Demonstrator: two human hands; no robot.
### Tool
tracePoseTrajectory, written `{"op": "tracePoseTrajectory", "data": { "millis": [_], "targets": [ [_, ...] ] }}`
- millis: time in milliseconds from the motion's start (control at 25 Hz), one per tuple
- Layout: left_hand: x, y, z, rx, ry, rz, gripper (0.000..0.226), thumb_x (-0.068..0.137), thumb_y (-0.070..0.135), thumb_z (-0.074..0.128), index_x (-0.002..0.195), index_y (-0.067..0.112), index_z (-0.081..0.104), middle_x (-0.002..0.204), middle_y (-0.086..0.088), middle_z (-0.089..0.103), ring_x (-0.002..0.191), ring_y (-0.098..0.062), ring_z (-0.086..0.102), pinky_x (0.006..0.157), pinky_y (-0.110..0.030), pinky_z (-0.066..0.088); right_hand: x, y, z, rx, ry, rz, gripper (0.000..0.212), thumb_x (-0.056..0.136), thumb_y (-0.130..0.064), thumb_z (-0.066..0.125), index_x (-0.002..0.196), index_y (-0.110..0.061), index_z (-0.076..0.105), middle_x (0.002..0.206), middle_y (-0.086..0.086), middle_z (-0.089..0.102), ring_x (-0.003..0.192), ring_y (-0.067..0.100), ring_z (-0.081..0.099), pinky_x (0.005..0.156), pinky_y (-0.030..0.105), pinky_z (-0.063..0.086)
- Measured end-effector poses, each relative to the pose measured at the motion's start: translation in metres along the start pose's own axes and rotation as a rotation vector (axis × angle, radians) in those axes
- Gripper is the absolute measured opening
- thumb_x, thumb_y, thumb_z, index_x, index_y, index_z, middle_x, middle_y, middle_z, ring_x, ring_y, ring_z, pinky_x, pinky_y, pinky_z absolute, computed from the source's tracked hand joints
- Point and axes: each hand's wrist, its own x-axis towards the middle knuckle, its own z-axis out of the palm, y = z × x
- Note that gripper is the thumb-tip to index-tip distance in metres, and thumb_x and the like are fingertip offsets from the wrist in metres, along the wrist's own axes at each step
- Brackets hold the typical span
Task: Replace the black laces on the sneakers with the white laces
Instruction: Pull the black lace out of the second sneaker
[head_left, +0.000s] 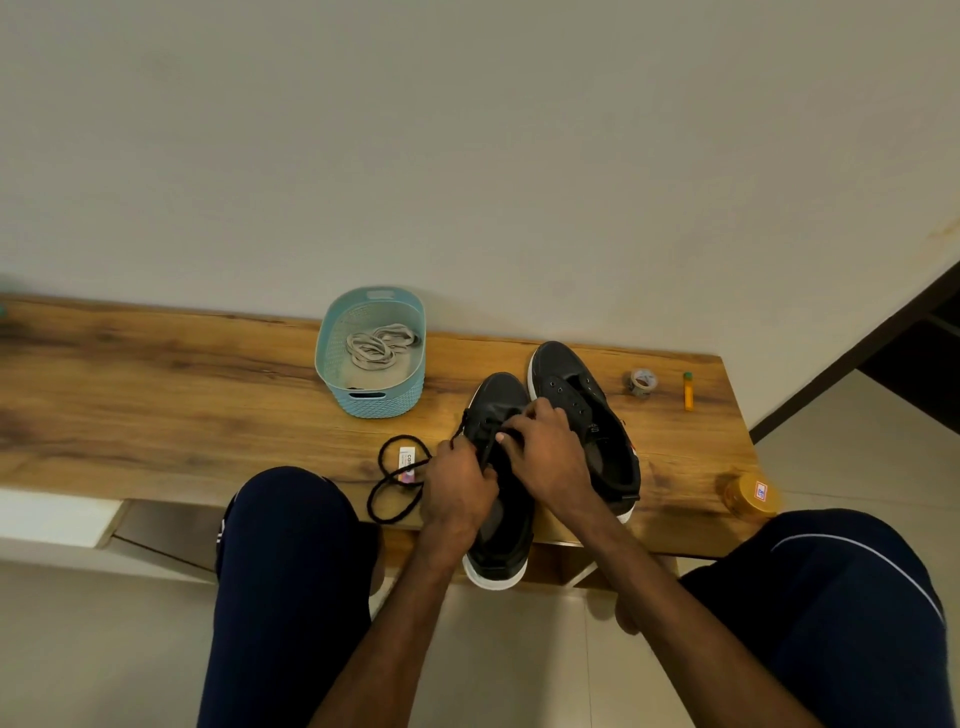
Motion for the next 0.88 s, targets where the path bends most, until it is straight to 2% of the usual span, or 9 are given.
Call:
{"op": "tracePoseTrajectory", "data": {
  "millis": [120, 200, 320, 440, 520, 560, 640, 760, 880],
  "targets": [
    [-0.003, 0.002, 0.006, 0.029, 0.002, 0.003, 0.051, 0.094, 0.027, 0.059, 0.137, 0.008, 0.041, 0.136, -0.014, 0.047, 0.124, -0.029, 0.048, 0.098, -0.037, 0.044, 0.001, 0.004, 0.006, 0.347, 0.009, 0.108, 0.022, 0.096, -0.031, 0.062, 0.109, -0.016, 0.072, 0.105, -0.001, 0.054, 0.103, 0.017, 0.052, 0.090, 0.036, 0.047],
    [0.000, 0.000, 0.006, -0.070, -0.013, -0.023, 0.069, 0.092, 0.027, 0.063, 0.148, 0.009, 0.027, 0.142, -0.016, 0.043, 0.130, -0.032, 0.044, 0.102, -0.040, 0.043, 0.002, 0.008, 0.006, 0.617, -0.007, 0.242, 0.017, 0.098, -0.025, 0.060, 0.103, -0.014, 0.072, 0.101, 0.000, 0.062, 0.101, 0.017, 0.059, 0.093, 0.036, 0.048],
    [0.005, -0.004, 0.000, -0.239, -0.008, -0.056, 0.090, 0.089, 0.023, 0.068, 0.156, 0.016, 0.008, 0.138, -0.017, 0.046, 0.124, -0.034, 0.052, 0.097, -0.044, 0.049, 0.000, 0.006, 0.003, 0.943, -0.031, 0.383, 0.018, 0.101, -0.016, 0.053, 0.097, -0.013, 0.070, 0.098, 0.001, 0.068, 0.092, 0.014, 0.063, 0.083, 0.030, 0.050],
    [0.002, -0.003, 0.002, -0.078, -0.020, 0.037, 0.084, 0.093, 0.022, 0.062, 0.157, 0.028, 0.008, 0.133, -0.016, 0.047, 0.118, -0.030, 0.053, 0.093, -0.041, 0.050, 0.000, 0.002, -0.008, 1.341, -0.003, 0.573, 0.023, 0.103, -0.015, 0.046, 0.090, -0.015, 0.065, 0.085, 0.002, 0.066, 0.077, 0.016, 0.062, 0.073, 0.029, 0.047],
    [0.001, -0.002, 0.004, -0.017, -0.028, 0.053, 0.076, 0.095, 0.022, 0.059, 0.156, 0.031, 0.014, 0.134, -0.016, 0.045, 0.121, -0.029, 0.049, 0.096, -0.040, 0.048, 0.001, 0.008, -0.017, 1.436, 0.007, 0.659, 0.025, 0.104, -0.023, 0.044, 0.088, -0.018, 0.062, 0.081, 0.001, 0.066, 0.072, 0.016, 0.061, 0.067, 0.032, 0.044],
    [0.002, -0.002, 0.005, -0.029, -0.025, 0.036, 0.075, 0.094, 0.022, 0.060, 0.156, 0.028, 0.017, 0.135, -0.016, 0.044, 0.123, -0.030, 0.048, 0.097, -0.040, 0.047, 0.002, 0.011, -0.020, 1.361, 0.012, 0.657, 0.026, 0.103, -0.027, 0.044, 0.086, -0.018, 0.061, 0.079, -0.001, 0.064, 0.069, 0.015, 0.058, 0.063, 0.030, 0.041],
    [0.003, -0.002, 0.006, -0.101, -0.004, -0.019, 0.074, 0.090, 0.022, 0.065, 0.152, 0.017, 0.023, 0.135, -0.017, 0.046, 0.125, -0.031, 0.048, 0.099, -0.042, 0.046, 0.002, 0.013, -0.023, 0.914, 0.059, 0.505, 0.025, 0.102, -0.038, 0.047, 0.089, -0.020, 0.059, 0.086, -0.004, 0.060, 0.075, 0.012, 0.054, 0.062, 0.029, 0.041],
    [0.002, -0.003, 0.007, -0.167, 0.021, -0.055, 0.065, 0.087, 0.022, 0.070, 0.139, 0.009, 0.035, 0.132, -0.014, 0.050, 0.122, -0.029, 0.050, 0.097, -0.039, 0.046, -0.001, 0.007, -0.015, 0.131, 0.086, 0.112, 0.030, 0.099, -0.049, 0.048, 0.107, -0.023, 0.060, 0.109, -0.002, 0.050, 0.101, 0.014, 0.047, 0.079, 0.033, 0.048],
    [-0.004, -0.005, 0.011, -0.130, 0.029, -0.038, 0.048, 0.090, 0.025, 0.066, 0.130, 0.010, 0.045, 0.129, -0.010, 0.050, 0.116, -0.024, 0.052, 0.092, -0.033, 0.046, -0.003, 0.004, 0.000, -0.130, -0.014, 0.028, 0.026, 0.099, -0.041, 0.054, 0.114, -0.022, 0.065, 0.114, 0.002, 0.050, 0.108, 0.021, 0.045, 0.088, 0.042, 0.050]
  ]
}}
